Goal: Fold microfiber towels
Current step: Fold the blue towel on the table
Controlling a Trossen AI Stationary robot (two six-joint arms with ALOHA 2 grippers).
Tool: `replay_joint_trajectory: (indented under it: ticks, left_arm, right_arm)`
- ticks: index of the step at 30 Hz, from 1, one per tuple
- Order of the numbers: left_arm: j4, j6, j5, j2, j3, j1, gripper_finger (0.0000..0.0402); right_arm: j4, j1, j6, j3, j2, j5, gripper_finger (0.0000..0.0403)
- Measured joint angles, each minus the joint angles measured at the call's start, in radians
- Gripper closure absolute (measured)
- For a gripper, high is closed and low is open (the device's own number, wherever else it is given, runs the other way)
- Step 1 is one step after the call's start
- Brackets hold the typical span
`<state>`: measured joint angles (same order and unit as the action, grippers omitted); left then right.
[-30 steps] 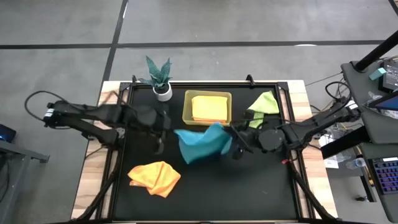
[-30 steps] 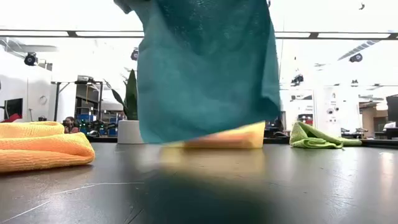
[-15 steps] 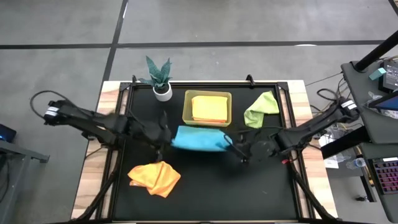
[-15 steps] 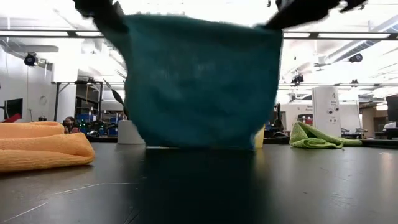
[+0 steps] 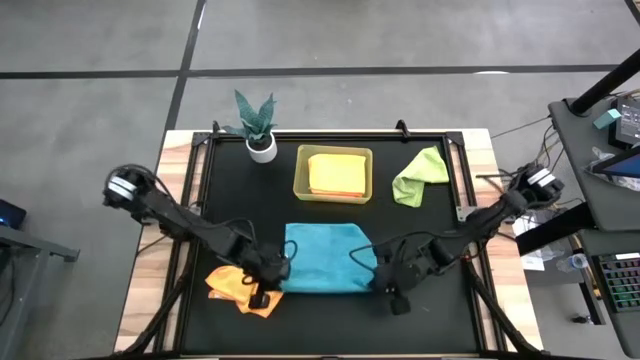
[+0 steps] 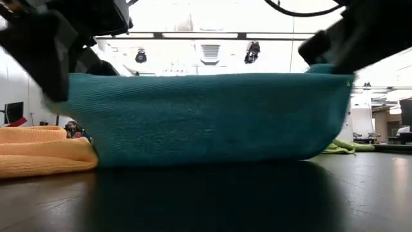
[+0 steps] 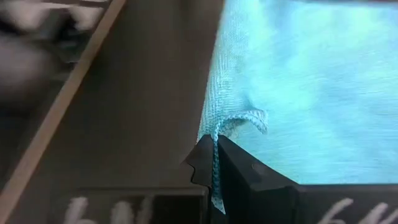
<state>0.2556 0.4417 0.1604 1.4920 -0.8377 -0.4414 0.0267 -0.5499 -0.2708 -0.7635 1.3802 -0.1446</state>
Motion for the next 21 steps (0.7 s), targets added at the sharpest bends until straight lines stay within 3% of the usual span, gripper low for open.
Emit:
replay_joint_trajectory:
  ticks: [4, 14, 21]
  left_arm:
    - [-0.115, 0.007, 0.066, 0.069, -0.001, -0.014, 0.0402]
    - [-0.121, 0.05, 0.085, 0.095, -0.001, -0.012, 0.0401]
    - [-0.116, 0.051, 0.085, 0.093, -0.001, -0.012, 0.0401]
  right_arm:
    - [-0.042, -0.021, -0.08, 0.0, 0.072, 0.099, 0.0394]
    - [-0.074, -0.028, -0.131, 0.0, 0.127, 0.11, 0.0391]
    - [-0.023, -0.028, -0.153, 0.0, 0.112, 0.126, 0.0341]
